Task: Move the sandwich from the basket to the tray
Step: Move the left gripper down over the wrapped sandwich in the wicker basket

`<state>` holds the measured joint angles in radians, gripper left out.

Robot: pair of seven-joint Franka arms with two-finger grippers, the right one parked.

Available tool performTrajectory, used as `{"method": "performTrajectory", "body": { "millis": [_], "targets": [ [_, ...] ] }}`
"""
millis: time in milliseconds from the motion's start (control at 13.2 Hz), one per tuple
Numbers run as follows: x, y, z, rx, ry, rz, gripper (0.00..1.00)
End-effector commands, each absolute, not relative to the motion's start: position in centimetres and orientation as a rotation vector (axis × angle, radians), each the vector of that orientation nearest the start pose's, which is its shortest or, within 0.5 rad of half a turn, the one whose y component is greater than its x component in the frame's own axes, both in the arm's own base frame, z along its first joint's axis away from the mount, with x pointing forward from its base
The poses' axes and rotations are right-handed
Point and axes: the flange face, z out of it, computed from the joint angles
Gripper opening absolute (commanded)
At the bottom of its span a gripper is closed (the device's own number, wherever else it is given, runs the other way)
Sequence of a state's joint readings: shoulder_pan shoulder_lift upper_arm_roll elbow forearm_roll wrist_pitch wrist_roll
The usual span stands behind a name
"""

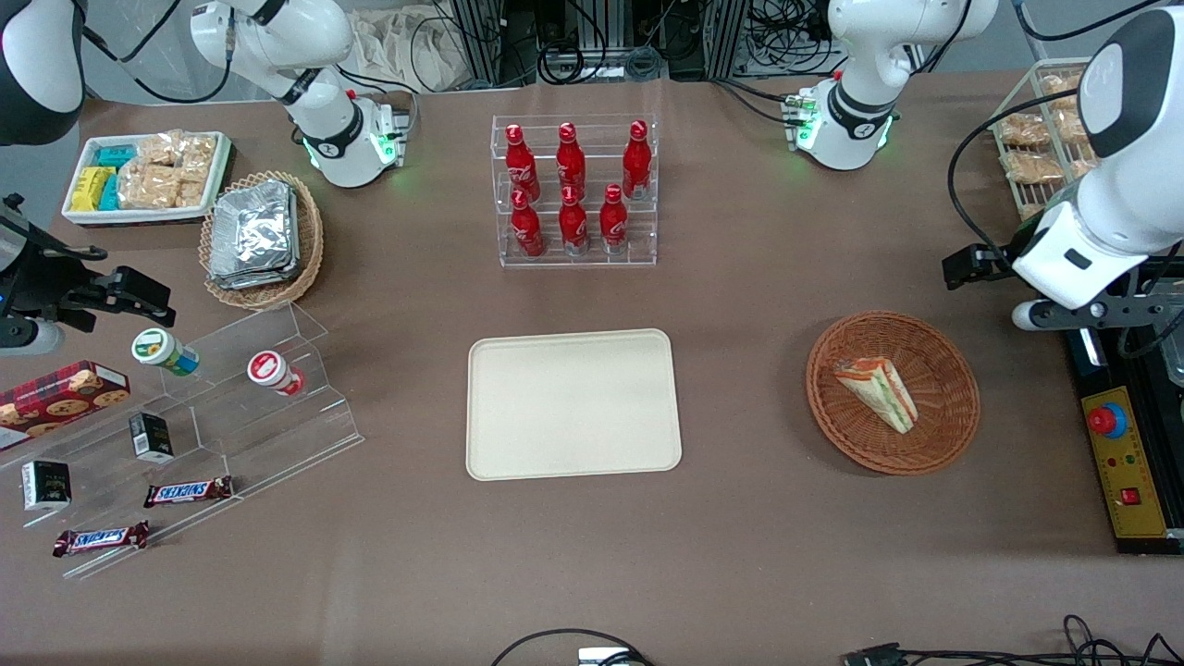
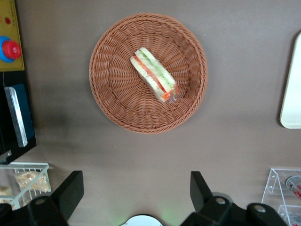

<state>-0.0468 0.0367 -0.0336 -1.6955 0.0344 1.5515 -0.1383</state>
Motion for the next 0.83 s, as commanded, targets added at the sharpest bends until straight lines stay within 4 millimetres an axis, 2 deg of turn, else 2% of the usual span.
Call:
{"method": "performTrajectory", "body": {
  "millis": [0, 303, 455, 758],
  "targets": [
    [56.6, -4.2, 51.2, -3.084, -0.317, 0.36, 1.0],
    [59.2, -4.2, 44.4, -2.986, -0.663, 0.445, 1.0],
    [60.4, -4.4, 40.5, -2.944, -0.75, 0.465, 1.0],
    [62.1, -4.5, 32.7, -2.926, -0.793, 0.491, 1.0]
  ]
}}
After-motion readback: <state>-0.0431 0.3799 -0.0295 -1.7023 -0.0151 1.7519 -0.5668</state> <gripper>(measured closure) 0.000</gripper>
